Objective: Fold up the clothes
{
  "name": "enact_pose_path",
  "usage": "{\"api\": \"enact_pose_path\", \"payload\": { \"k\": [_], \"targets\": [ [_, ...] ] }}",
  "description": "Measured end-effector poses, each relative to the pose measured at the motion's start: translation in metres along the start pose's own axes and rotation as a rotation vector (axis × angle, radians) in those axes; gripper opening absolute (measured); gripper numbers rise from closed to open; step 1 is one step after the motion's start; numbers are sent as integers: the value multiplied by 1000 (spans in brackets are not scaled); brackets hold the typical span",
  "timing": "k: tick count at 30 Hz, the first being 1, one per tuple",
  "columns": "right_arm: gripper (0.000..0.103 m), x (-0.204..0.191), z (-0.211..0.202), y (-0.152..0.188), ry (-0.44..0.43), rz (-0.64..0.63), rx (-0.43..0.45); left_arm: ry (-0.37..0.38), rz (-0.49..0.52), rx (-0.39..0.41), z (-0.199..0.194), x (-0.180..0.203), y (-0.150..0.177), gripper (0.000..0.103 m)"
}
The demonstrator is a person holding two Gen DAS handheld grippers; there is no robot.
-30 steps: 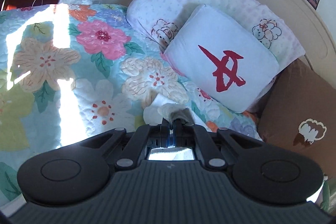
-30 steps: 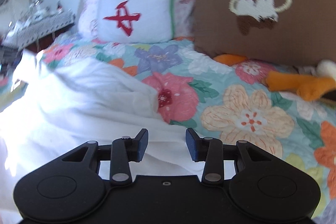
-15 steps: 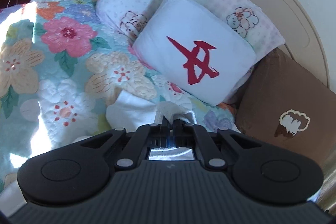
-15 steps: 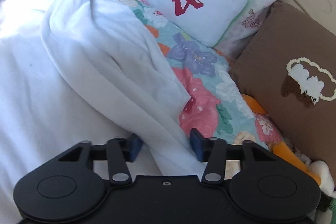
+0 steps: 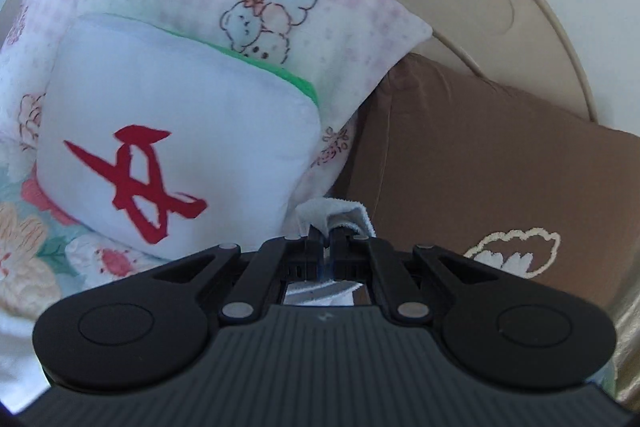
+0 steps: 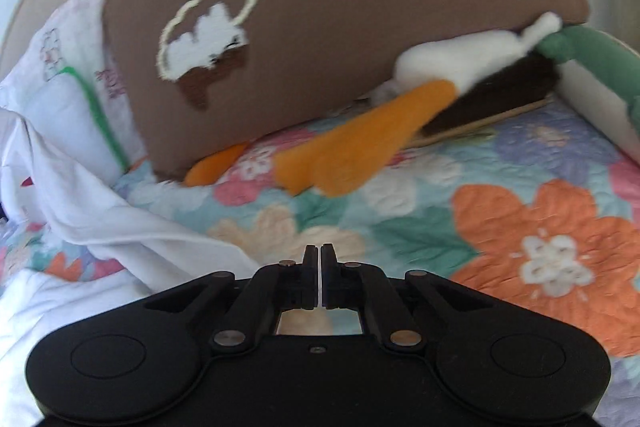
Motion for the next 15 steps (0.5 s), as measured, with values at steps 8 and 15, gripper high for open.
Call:
{"api": "enact_pose_path", "payload": {
  "k": [8,15],
  "targets": [
    [47,-7,14,9,-125,66,-101,-103,-39,-85,64,-5,17,10],
    [55,-3,33,31,-141,176,-188,-78,-282,-209,61,-58,65,55]
  ]
}}
Point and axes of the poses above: each gripper's, at about its wrist camera, not at the fingertips, and z roughly the way its jaws point, x to its right, y to its underside, the point moved 9 cm from there along z, roughly the way its jaws point, and after that the axes turned 5 degrees about x, right-handed, at the moved point
